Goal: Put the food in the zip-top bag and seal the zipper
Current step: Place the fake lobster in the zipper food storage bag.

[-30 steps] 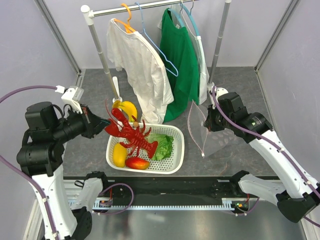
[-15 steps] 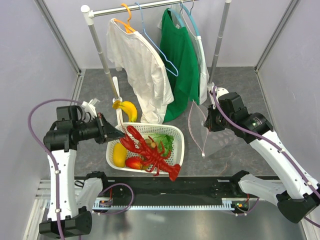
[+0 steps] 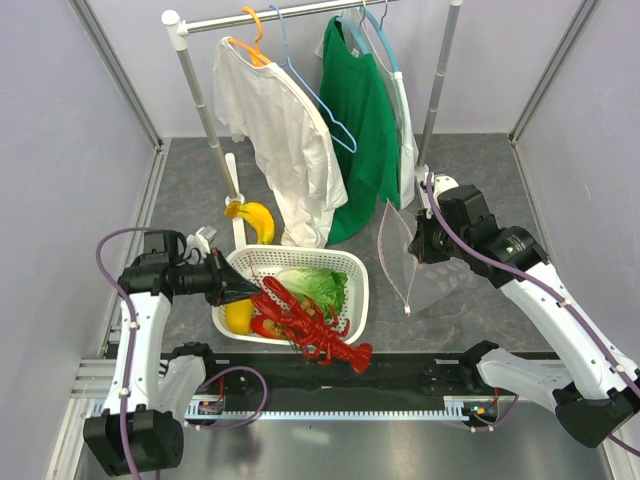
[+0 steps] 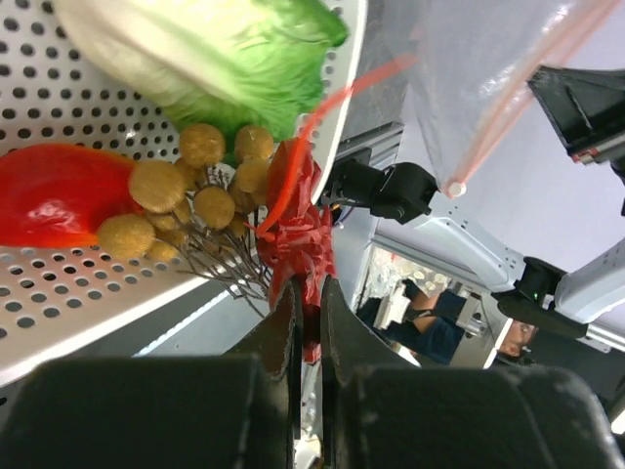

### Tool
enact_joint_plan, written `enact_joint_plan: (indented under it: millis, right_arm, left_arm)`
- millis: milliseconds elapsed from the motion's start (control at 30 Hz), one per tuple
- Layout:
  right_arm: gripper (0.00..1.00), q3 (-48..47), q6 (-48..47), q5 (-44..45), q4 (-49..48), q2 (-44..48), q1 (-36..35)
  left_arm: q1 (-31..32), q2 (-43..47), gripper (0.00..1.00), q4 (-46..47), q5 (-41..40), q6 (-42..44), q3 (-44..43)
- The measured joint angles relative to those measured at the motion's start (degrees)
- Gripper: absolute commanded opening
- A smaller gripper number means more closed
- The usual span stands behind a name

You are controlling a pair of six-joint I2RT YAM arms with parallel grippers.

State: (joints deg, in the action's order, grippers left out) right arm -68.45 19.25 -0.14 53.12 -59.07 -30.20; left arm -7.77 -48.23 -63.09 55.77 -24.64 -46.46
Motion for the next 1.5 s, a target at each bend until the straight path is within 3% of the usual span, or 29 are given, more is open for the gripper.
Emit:
enact_joint_plan:
  millis: [167, 400, 867, 1067, 1500]
  right_arm:
    - [0.00, 0.0, 0.0, 0.0, 0.0, 0.0, 0.0]
    - [0.00, 0.0, 0.0, 0.0, 0.0, 0.0, 0.0]
    - [0.00, 0.0, 0.0, -0.9, 0.0, 0.0, 0.0]
    - [0.00, 0.0, 0.2, -1.6, 0.0, 0.0, 0.0]
    - [0.00, 0.0, 2.0, -1.7, -1.6, 0.0, 0.0]
  left_arm:
    - [3.1, -2.2, 0.02, 3.7, -0.2, -2.1, 4.9]
    - [8.2, -0.2, 0.02, 13.3, 1.9, -7.5, 4.7]
    - [9.4, 1.0, 0.02, 22.5, 2.4, -13.6, -23.2]
    - [10.4, -0.6, 0.02, 24.6, -3.1, -13.4, -30.4]
    - [22.3, -9.2, 0.02, 23.9, -19.7, -13.6, -32.1]
